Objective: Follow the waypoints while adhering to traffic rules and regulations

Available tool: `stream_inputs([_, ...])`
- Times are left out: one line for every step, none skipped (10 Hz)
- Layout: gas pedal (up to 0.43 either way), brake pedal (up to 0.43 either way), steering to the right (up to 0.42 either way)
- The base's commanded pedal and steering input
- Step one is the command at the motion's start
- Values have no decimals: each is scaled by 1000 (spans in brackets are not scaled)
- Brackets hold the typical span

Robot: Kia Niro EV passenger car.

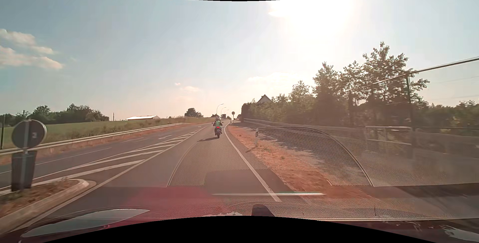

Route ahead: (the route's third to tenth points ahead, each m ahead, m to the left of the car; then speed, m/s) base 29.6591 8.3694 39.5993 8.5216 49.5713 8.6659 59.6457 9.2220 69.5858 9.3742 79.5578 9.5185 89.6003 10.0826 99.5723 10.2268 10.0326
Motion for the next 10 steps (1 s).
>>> stream_inputs([398, 0, -97])
stream_inputs([398, 0, -95])
stream_inputs([398, 0, -91])
stream_inputs([398, 0, -90])
stream_inputs([398, 0, -77])
stream_inputs([398, 0, -54])
stream_inputs([378, 0, -33])
stream_inputs([350, 0, -19])
stream_inputs([350, 0, -12])
stream_inputs([350, 0, -10])
